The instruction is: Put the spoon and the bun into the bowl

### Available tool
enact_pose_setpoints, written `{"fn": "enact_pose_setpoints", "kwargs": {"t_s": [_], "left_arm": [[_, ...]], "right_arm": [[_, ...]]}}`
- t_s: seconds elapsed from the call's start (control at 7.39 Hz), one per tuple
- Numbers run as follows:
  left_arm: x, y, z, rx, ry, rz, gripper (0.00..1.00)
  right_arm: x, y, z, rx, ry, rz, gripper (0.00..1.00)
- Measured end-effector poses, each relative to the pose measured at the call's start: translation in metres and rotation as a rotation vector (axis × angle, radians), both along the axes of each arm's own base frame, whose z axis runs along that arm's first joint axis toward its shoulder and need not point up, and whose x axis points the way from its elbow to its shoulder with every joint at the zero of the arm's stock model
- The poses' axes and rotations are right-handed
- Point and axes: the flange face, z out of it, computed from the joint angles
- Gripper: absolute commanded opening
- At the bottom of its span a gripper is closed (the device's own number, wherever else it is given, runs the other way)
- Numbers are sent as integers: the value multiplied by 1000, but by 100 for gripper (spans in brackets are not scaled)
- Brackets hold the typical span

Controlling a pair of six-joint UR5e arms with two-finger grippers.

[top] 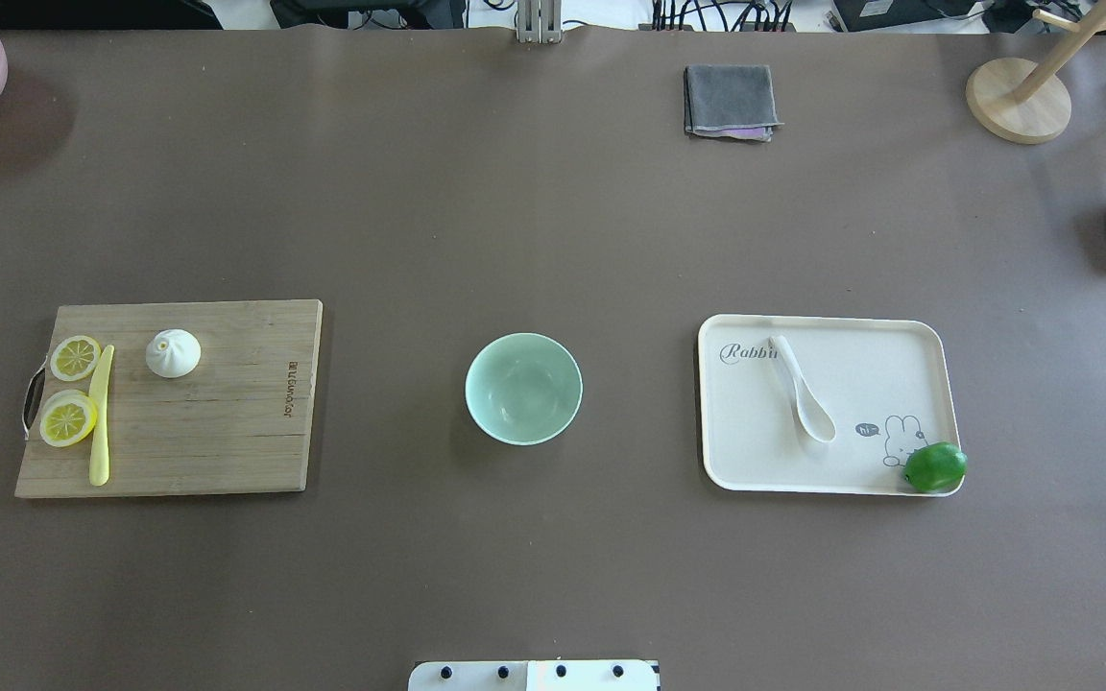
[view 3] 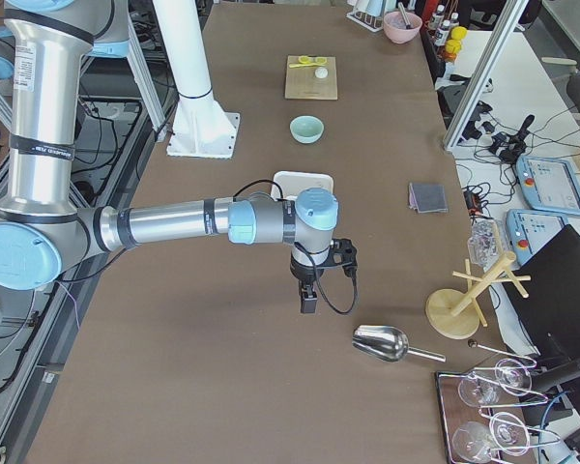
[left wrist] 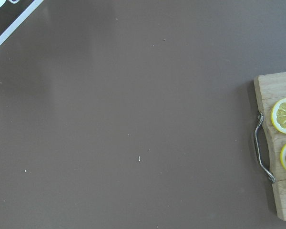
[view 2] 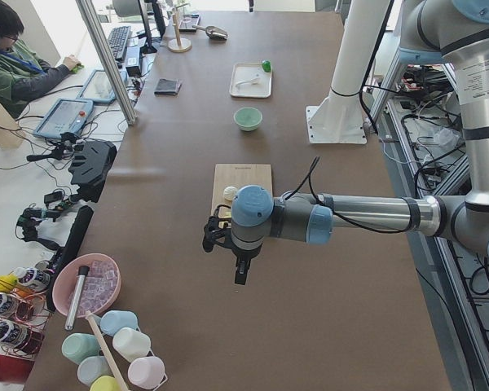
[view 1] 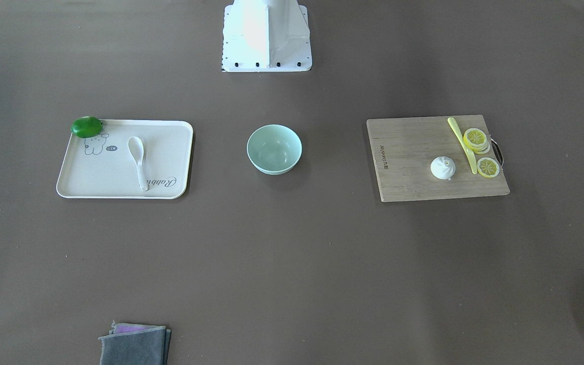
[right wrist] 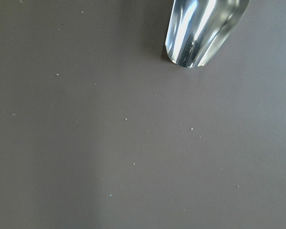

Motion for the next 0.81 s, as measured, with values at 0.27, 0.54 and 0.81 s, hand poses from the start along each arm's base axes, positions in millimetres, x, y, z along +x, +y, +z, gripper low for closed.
{"fn": "enact_pose_setpoints", "kwargs": {"t_s": [0.27, 0.54, 0.81], "left_arm": [[0, 8, 5, 10, -3, 8, 98], [0, 11, 6, 18, -3, 11, 98], [0, 7, 4, 27, -3, 11, 98]], "right_arm": [[0, 0, 0, 0, 0, 0, 100], [0, 0, -1, 2, -1, 0, 100], [-3, -3, -7, 67, -38, 0, 100]]}}
